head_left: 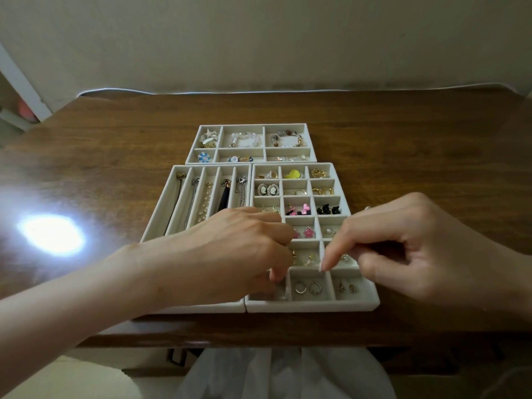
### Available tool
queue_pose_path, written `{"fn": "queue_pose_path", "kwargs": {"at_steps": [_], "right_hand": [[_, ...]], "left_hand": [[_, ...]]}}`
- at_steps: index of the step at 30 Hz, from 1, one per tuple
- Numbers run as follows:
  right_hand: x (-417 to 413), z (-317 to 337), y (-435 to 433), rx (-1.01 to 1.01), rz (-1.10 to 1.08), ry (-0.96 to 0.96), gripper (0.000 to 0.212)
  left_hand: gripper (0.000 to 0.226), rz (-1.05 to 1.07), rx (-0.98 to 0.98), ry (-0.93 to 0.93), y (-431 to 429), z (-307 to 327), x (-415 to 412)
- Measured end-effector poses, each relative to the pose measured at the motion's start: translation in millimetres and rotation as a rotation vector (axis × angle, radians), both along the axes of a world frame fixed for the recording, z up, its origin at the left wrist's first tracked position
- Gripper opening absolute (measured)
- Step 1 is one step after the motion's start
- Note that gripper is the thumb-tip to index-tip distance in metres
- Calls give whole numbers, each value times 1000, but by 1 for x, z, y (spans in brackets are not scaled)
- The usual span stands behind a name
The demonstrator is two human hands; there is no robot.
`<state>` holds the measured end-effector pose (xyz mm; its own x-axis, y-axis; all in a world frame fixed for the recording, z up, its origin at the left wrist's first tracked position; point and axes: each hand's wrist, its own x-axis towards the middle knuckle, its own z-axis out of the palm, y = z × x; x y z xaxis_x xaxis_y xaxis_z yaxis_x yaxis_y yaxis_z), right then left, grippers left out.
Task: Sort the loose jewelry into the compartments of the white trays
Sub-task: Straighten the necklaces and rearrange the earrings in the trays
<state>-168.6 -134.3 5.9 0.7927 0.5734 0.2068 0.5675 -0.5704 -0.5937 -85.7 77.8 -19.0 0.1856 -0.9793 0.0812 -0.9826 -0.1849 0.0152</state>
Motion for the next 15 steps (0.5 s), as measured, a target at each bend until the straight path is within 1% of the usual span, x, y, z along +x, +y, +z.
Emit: {"fn": "queue_pose_path", "kwargs": {"at_steps": [3,9,13,15], "right_hand": [[0,0,0,4,-5,7,27],[0,0,-1,-3,-15,27,27],[1,-1,-2,-19,-43,34,27],[2,-1,-4,-28,-67,44,27]], "left_hand": [[19,20,-13,13,-1,-3,0],[7,40,-27,40,-3,-7,-1],[7,37,-35,45,-2,-7,-2],[11,28,-36,41,-2,-7,-1]]}}
